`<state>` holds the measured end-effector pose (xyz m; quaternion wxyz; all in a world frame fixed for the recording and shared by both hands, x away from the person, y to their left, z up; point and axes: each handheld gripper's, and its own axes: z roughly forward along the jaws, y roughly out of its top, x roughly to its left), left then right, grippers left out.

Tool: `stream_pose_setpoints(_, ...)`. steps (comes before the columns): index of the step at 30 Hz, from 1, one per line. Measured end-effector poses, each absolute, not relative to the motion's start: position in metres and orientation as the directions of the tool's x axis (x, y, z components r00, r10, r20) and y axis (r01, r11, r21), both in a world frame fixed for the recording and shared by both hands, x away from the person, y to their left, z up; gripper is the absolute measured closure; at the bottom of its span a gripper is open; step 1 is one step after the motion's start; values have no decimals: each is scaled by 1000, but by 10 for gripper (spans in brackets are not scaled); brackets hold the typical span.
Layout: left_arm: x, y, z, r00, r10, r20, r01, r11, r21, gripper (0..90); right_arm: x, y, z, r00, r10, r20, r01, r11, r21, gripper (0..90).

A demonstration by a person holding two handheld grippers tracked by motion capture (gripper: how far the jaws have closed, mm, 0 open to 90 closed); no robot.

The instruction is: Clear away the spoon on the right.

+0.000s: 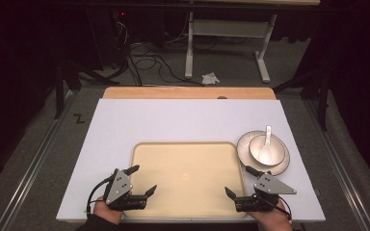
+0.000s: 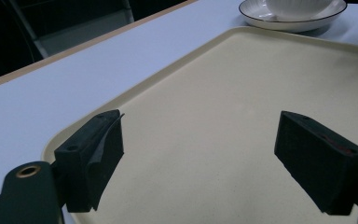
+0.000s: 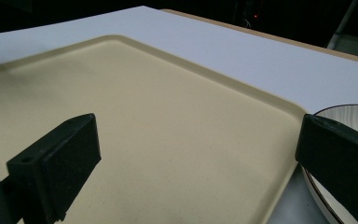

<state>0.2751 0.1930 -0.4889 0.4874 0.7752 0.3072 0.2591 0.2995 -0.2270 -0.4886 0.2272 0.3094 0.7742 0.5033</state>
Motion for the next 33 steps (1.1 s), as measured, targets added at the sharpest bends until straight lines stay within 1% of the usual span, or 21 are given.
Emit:
stream_pose_setpoints(5,275,192,-489,680,726,103,225,-339,913,160,300,-233,-488,-694,720,-16,262,273,926,5)
stream_pose_setpoints(26,275,192,-489,678,727,108,219,-340,915,160,301,-234,-488,-697,717,-14,257,268,928,6)
stream_pose_setpoints(33,275,192,-489,677,728,108,217,-337,916,160,302,-240,-481,-681,732,14,257,221,941,6)
